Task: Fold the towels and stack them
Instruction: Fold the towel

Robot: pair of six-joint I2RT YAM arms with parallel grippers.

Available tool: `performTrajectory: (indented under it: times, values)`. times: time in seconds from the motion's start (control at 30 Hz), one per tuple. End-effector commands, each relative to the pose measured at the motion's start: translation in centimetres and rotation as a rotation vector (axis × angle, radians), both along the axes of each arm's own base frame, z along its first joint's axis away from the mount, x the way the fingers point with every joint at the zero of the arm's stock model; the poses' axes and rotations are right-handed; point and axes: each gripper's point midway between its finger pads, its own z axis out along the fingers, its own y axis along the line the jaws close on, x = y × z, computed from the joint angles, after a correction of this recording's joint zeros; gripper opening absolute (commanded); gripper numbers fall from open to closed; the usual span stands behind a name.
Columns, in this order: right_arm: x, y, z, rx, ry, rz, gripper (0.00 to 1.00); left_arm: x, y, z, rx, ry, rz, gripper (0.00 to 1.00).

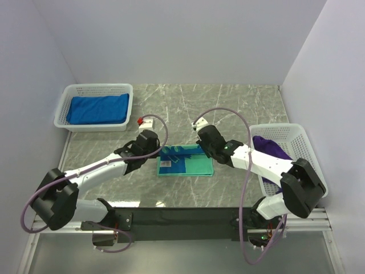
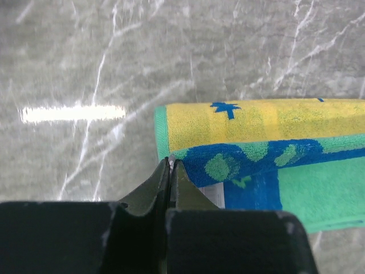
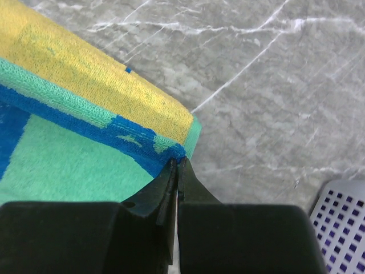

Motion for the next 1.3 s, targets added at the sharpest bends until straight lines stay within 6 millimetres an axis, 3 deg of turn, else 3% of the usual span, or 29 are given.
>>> performTrajectory:
  times: [0.0, 0.37, 0.63, 0.77, 0.97, 1.1, 1.27]
  values:
    - [-1.3, -2.5, 0.6, -0.055, 0.004, -0.074, 0.0, -1.3, 2.0, -0.3, 0.016, 0.03, 0.088, 0.01]
    - [-3.9, -3.2, -2.1, -0.156, 0.117, -0.051, 0.0, -4.5, 1.9, -1.7, -0.023, 0.118, 0.075, 0.01]
    - [-4.7, -2.7, -4.7, -0.243, 0.196, 0.004, 0.0, -5.4, 1.4, -5.3, 0.004, 0.22, 0.081, 0.01]
    - [-4.9, -2.9, -6.0, -0.289, 0.225, 0.011, 0.0, -5.8, 1.3, -6.0, 0.002, 0.245, 0.084, 0.01]
    - [-5.2, -2.8, -6.9, -0.309, 0.251, 0.023, 0.0, -6.3, 1.4, -6.8, 0.015, 0.273, 0.086, 0.01]
    - [-5.4, -2.5, -7.0, -0.312, 0.255, 0.037, 0.06, -6.5, 1.4, -7.2, 0.025, 0.292, 0.087, 0.03]
    - [-5.7, -1.8, -5.5, -0.296, 0.235, 0.052, 0.15, -6.6, 0.8, -5.6, -0.006, 0.258, 0.076, 0.18]
